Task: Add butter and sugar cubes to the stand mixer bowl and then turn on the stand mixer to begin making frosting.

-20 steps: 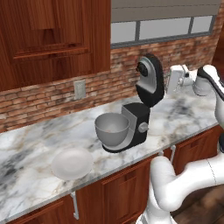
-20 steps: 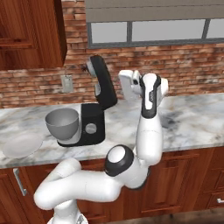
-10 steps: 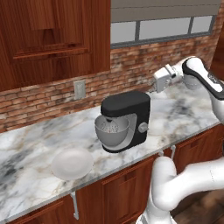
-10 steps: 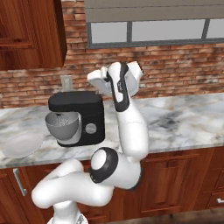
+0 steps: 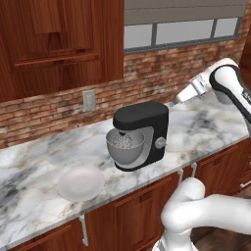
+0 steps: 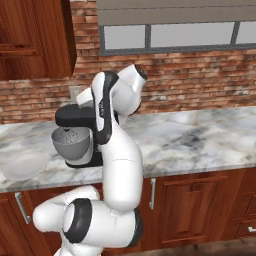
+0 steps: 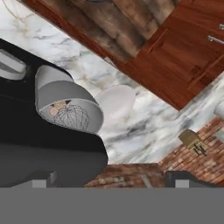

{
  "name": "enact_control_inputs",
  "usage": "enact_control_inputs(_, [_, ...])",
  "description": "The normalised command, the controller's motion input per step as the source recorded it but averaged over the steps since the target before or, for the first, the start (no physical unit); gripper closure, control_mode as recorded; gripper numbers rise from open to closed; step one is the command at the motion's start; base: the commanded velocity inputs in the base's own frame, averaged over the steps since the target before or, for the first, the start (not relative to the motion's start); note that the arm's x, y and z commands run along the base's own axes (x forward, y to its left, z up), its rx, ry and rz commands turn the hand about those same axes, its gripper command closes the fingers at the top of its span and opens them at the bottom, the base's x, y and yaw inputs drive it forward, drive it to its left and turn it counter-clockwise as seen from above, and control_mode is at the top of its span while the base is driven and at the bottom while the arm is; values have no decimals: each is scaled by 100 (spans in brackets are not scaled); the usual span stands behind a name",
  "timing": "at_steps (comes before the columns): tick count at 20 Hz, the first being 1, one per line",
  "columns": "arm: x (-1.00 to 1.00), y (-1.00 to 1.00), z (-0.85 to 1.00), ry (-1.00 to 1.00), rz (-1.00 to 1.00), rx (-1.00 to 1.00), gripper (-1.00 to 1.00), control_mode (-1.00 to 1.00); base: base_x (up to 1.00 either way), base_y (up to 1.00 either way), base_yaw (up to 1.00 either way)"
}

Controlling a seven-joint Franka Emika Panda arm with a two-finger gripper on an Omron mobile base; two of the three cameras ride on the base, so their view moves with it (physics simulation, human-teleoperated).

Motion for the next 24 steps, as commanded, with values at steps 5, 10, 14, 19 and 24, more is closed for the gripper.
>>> enact_control_inputs(5, [-100,-29,22,-44,0,0,-100,-100,0,0,0])
enact_control_inputs(10, [-97,-6,0,-10,-2,6,-100,-100,0,0,0])
enact_control_inputs(14, [-76,-19,0,0,1,12,-100,-100,0,0,0])
enact_control_inputs(19, [-45,-52,0,15,5,30,-100,-100,0,0,0])
enact_control_inputs(24, [-27,-60,0,34,4,34,-100,-100,0,0,0])
